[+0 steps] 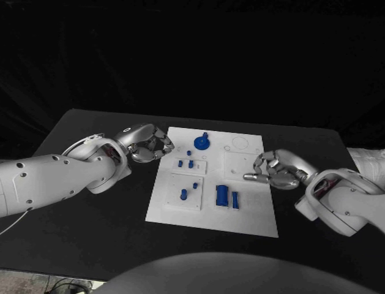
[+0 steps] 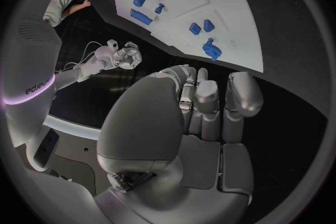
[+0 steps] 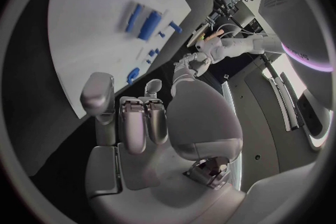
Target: Assemble the parts on the task board
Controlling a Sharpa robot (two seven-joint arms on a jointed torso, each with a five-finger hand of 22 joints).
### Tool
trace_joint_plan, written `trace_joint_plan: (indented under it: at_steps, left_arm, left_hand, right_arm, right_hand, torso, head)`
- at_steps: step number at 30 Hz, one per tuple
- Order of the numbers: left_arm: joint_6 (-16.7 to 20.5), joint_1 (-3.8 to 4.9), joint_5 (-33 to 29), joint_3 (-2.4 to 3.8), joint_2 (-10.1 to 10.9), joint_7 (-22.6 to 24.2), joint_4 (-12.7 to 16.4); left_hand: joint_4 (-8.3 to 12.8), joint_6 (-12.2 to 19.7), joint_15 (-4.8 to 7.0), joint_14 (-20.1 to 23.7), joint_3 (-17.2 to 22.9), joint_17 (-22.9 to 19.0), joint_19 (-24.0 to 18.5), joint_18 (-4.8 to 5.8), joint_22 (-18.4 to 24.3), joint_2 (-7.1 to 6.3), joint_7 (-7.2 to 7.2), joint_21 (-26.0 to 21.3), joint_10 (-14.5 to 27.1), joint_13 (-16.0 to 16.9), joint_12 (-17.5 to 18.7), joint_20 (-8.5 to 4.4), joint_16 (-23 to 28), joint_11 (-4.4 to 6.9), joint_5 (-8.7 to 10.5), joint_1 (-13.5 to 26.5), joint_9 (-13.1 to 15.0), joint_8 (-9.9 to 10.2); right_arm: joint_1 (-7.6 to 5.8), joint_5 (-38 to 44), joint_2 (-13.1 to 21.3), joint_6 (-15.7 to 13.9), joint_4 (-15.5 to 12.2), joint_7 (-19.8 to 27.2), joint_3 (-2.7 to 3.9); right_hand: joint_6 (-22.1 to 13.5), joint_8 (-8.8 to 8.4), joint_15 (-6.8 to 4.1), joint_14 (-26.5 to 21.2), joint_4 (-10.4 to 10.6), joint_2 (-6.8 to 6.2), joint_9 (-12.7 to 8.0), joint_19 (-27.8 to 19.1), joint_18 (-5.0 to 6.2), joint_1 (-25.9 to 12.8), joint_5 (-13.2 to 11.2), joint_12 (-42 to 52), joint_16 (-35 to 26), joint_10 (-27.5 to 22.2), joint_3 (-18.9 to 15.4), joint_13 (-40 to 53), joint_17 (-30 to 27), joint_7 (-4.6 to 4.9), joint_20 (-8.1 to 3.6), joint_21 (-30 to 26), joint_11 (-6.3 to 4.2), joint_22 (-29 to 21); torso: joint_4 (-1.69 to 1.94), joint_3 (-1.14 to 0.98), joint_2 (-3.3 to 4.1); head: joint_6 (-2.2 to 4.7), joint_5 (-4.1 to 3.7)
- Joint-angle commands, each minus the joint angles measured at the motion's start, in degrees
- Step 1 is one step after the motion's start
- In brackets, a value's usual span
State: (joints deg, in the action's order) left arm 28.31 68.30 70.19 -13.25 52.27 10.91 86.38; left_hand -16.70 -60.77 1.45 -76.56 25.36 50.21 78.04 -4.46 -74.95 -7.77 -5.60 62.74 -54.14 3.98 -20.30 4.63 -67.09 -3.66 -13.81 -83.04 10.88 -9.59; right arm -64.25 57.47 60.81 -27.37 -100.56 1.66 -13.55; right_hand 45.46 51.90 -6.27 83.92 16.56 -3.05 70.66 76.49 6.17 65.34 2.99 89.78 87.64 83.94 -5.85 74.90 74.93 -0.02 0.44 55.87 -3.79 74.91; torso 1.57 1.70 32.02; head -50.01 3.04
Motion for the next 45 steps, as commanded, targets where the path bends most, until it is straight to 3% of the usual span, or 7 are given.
trace_joint_plan:
  at_steps: [1,9,11,16,23,30,45]
  left_arm:
    - [7.53,0.30,-5.62,0.06,1.21,7.67,2.05]
    - [7.70,2.56,-24.07,0.07,2.99,17.28,5.59]
    - [4.17,2.82,-31.03,0.07,2.74,19.01,5.70]
    - [-6.08,3.00,-48.04,0.06,1.59,21.25,5.45]
    - [-11.51,2.90,-56.99,0.05,0.67,22.13,4.85]
    - [-3.10,1.74,-49.17,1.38,0.01,19.03,4.83]
    - [13.93,-7.16,-68.10,12.07,-6.83,18.90,3.70]
  left_hand:
    - [0.05,0.49,-0.69,6.36,-2.18,-8.27,-5.06,-2.04,-5.71,0.05,-0.14,-8.96,0.62,0.33,-0.85,0.62,6.15,-0.19,0.22,2.87,-0.10,0.14]
    - [1.69,2.43,-6.70,42.74,-13.27,-24.70,-40.62,-2.07,3.90,0.89,-1.46,-45.63,7.42,0.28,-1.27,3.66,31.36,-2.24,-1.11,13.89,-1.40,1.73]
    - [1.59,7.09,-5.81,56.83,-18.22,-30.45,-54.84,-0.58,8.43,1.49,-0.53,-55.05,17.30,0.64,3.24,3.95,41.38,-0.90,3.84,17.87,-2.61,4.17]
    - [-0.60,39.24,-2.95,76.56,-41.72,-50.21,-77.55,1.03,62.56,-9.55,9.90,-62.08,49.30,-2.62,17.82,7.07,67.09,10.37,10.04,20.98,-8.59,7.68]
    - [-0.75,45.89,-3.43,76.56,-41.82,-50.21,-78.09,0.90,67.59,-9.97,12.88,-62.31,51.60,-2.97,18.86,9.80,67.09,12.95,10.08,23.81,-9.18,7.96]
    - [12.41,60.77,-1.45,76.56,-25.36,-50.21,-78.04,4.46,74.95,2.99,5.60,-62.74,54.14,-3.98,20.30,-4.63,67.09,3.66,13.81,68.82,-10.88,9.59]
    - [16.70,60.77,-1.45,76.56,-25.36,-50.21,-78.04,4.46,74.95,7.77,5.60,-62.74,54.14,-3.98,20.30,-4.63,67.09,3.66,13.81,83.04,-10.88,9.59]
  right_arm:
    - [-2.13,-13.40,0.44,-7.77,-0.14,11.91,0.04]
    - [-7.77,-36.45,0.01,-0.39,1.24,23.55,0.04]
    - [-8.31,-40.64,-0.39,4.72,1.88,25.17,0.04]
    - [-8.74,-46.06,-1.03,12.90,2.91,27.77,0.03]
    - [-8.33,-47.72,-0.99,15.22,3.36,29.78,0.02]
    - [-7.33,-45.07,-2.36,7.75,3.92,26.18,1.25]
    - [2.34,-55.58,-14.01,-13.01,9.59,27.83,11.67]
  right_hand:
    - [0.15,-3.34,0.94,1.20,-0.01,3.86,-3.17,-4.67,1.42,-4.82,-0.17,-2.12,-4.07,4.20,-1.85,13.02,4.72,0.60,0.64,-8.98,0.93,4.41]
    - [-5.04,-25.86,11.26,-35.72,-0.22,11.16,-24.45,-27.94,0.74,-9.05,0.17,-55.91,-53.66,-37.93,-9.11,-25.57,-37.55,8.33,8.26,-43.37,10.72,-11.12]
    - [-11.37,-33.79,16.68,-52.75,0.08,11.13,-30.66,-42.05,-1.30,-7.67,-0.51,-69.10,-68.22,-54.38,-10.05,-33.45,-44.94,5.21,10.37,-52.44,14.92,-18.03]
    - [-31.89,-47.51,12.72,-83.92,0.26,6.52,-53.48,-76.49,-1.54,-5.66,0.06,-88.18,-87.64,-83.20,-7.28,-67.47,-74.93,-7.53,15.70,-55.87,2.21,-74.91]
    - [-34.53,-50.19,10.67,-83.92,0.30,5.94,-61.37,-76.49,-0.04,-4.37,-0.02,-89.78,-87.64,-83.94,-3.96,-74.90,-74.93,-9.31,14.48,-55.87,-2.42,-74.91]
    - [-45.46,-51.90,6.27,-83.92,-16.56,3.05,-70.66,-76.49,-6.17,-50.86,-2.99,-89.78,-87.64,-83.94,5.85,-74.90,-74.93,0.02,-0.44,-55.87,3.79,-74.91]
    - [-45.46,-51.90,6.27,-83.92,-16.56,3.05,-70.66,-76.49,-6.17,-65.34,-2.99,-89.78,-87.64,-83.94,5.85,-74.90,-74.93,0.02,-0.44,-55.87,3.79,-74.91]
  torso:
    - [0.15,-0.01,-0.24]
    - [-0.29,0.00,-0.76]
    - [-0.42,-0.02,-0.70]
    - [-0.11,-0.14,-0.50]
    - [0.14,-0.19,-0.27]
    - [-0.18,-0.30,-0.39]
    - [-1.27,-1.40,-0.74]
  head:
    - [0.01,-0.04]
    - [0.01,0.11]
    - [0.01,-0.04]
    - [0.01,-0.92]
    - [0.01,-1.52]
    - [1.21,-1.35]
    - [12.48,-2.67]
